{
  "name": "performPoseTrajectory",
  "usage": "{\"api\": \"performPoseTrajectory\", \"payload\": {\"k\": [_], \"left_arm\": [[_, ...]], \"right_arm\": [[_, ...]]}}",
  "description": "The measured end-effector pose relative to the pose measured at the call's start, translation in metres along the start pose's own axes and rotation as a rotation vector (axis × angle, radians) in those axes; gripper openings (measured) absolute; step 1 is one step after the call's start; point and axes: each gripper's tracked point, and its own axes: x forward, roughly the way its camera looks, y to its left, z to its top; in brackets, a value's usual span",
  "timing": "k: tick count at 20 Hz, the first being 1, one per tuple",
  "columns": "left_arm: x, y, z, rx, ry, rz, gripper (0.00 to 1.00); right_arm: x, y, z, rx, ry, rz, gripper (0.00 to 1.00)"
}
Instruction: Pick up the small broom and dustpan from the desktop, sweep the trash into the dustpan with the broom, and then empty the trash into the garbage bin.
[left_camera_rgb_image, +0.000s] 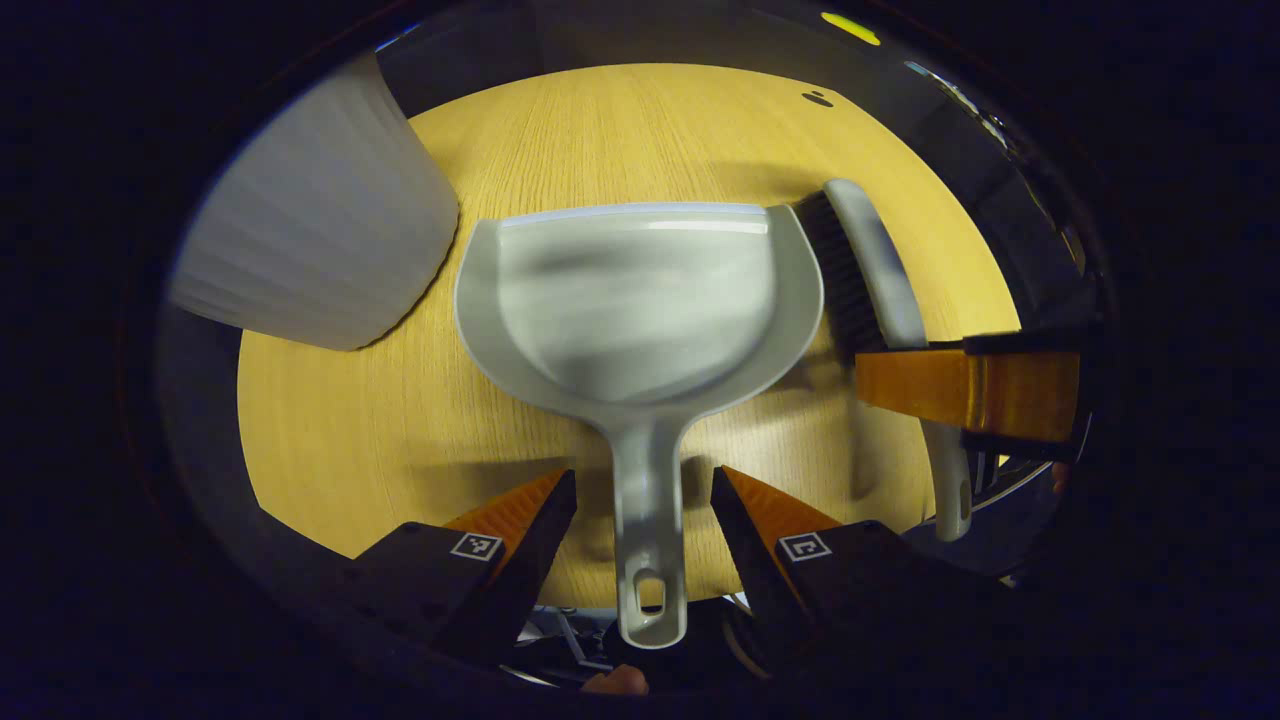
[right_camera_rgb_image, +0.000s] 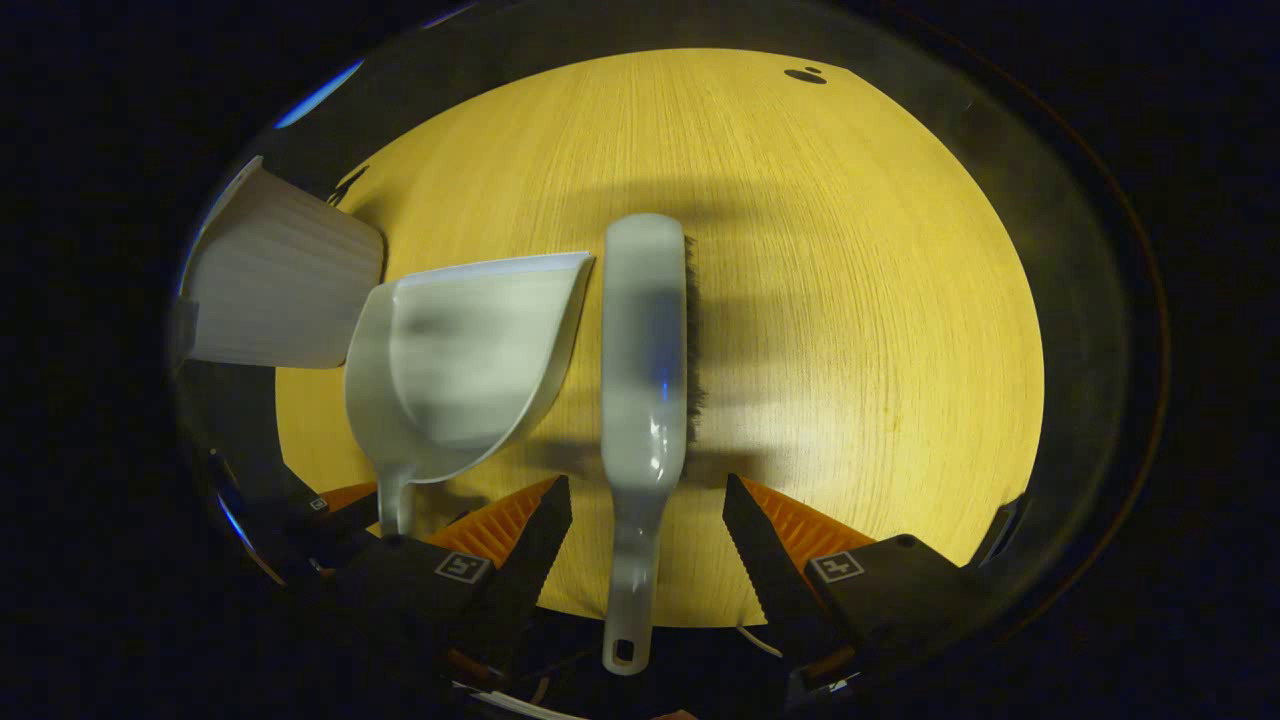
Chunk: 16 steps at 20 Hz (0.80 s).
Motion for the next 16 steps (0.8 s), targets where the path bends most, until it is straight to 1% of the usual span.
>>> {"api": "performPoseTrajectory", "payload": {"k": [1,3,4,6,7,9,11,13,15,16], "left_arm": [[-0.006,0.000,0.000,0.016,-0.030,-0.003,0.83],[-0.018,0.004,0.002,0.022,-0.103,0.012,0.83],[-0.025,0.004,0.003,0.023,-0.146,-0.005,0.83],[-0.038,0.000,0.002,0.044,-0.208,-0.067,0.83],[-0.046,0.002,0.003,0.059,-0.248,-0.080,0.83],[-0.066,0.007,0.006,0.085,-0.349,-0.071,0.83],[-0.091,0.015,0.014,0.085,-0.444,-0.063,0.83],[-0.113,0.010,0.026,0.061,-0.512,-0.113,0.83],[-0.139,-0.001,0.041,0.037,-0.597,-0.173,0.83],[-0.155,-0.003,0.047,0.032,-0.641,-0.177,0.83]], "right_arm": [[-0.008,0.005,-0.001,-0.006,-0.015,0.026,0.99],[-0.025,0.005,-0.004,-0.026,-0.066,0.041,0.99],[-0.034,0.002,-0.003,-0.040,-0.101,0.028,0.99],[-0.055,-0.005,-0.003,-0.063,-0.172,-0.002,1.00],[-0.065,-0.008,-0.003,-0.065,-0.206,-0.016,0.99],[-0.092,-0.010,-0.008,-0.064,-0.280,-0.040,0.99],[-0.119,-0.008,-0.014,-0.073,-0.350,-0.053,1.00],[-0.150,-0.010,-0.020,-0.114,-0.431,-0.087,0.99],[-0.180,-0.003,-0.023,-0.152,-0.533,-0.094,0.99],[-0.196,0.002,-0.023,-0.168,-0.585,-0.088,1.00]]}}
